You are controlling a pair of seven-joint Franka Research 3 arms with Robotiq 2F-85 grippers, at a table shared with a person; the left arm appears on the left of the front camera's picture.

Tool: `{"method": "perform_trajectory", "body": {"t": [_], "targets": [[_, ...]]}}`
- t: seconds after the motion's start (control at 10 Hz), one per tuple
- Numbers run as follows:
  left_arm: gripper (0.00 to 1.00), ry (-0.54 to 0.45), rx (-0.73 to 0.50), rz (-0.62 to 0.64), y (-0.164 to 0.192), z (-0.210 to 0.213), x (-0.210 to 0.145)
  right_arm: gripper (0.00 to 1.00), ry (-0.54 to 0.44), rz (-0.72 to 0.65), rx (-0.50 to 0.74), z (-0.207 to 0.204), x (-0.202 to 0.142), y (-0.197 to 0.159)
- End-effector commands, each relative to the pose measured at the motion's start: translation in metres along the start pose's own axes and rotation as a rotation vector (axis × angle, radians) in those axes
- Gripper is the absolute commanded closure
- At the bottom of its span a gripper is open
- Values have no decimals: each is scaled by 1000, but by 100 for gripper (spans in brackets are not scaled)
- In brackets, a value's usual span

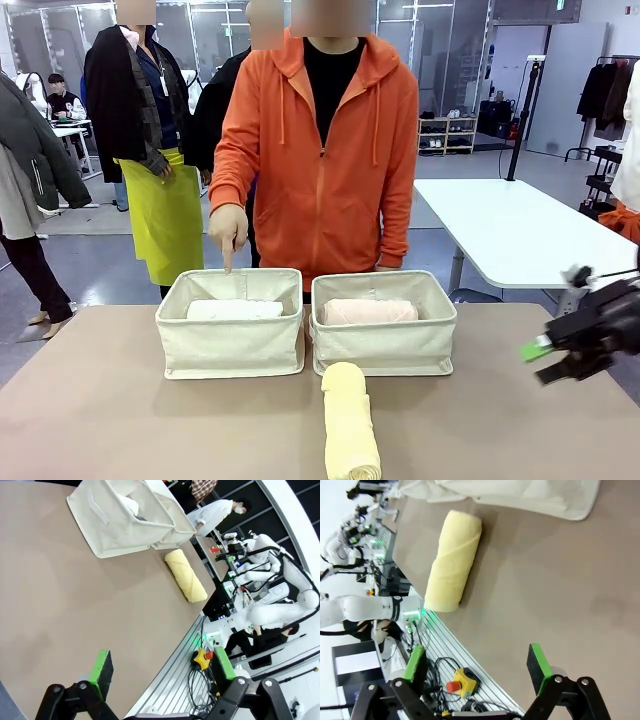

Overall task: Divide the towels into two baskets.
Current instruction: Pick up one hotel-folded towel from the bottom of the table and place it in the Fabric basket indicated by the person.

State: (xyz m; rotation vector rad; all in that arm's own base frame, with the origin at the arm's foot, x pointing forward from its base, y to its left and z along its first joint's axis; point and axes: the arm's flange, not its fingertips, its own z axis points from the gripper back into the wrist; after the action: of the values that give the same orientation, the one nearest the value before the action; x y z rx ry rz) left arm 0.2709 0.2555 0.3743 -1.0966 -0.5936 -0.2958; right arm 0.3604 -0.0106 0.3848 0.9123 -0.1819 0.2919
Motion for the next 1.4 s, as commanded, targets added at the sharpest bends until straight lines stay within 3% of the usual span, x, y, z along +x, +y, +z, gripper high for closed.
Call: {"method": "perform_trajectory", "body": {"t": [0.0, 0.5, 0.7, 1.3], "targets": [[0, 8, 1, 1, -5, 4, -1, 0, -79, -33, -18, -41, 0, 28], [0, 8, 1, 1, -5, 4, -1, 0, -21, -84, -202, -146, 24, 75], [0, 8, 1, 1, -5, 4, -1, 0, -103, -140, -265, -181, 31, 86], [0, 8, 1, 1, -5, 4, -1, 0, -20, -109, -263, -236, 38, 97]]}}
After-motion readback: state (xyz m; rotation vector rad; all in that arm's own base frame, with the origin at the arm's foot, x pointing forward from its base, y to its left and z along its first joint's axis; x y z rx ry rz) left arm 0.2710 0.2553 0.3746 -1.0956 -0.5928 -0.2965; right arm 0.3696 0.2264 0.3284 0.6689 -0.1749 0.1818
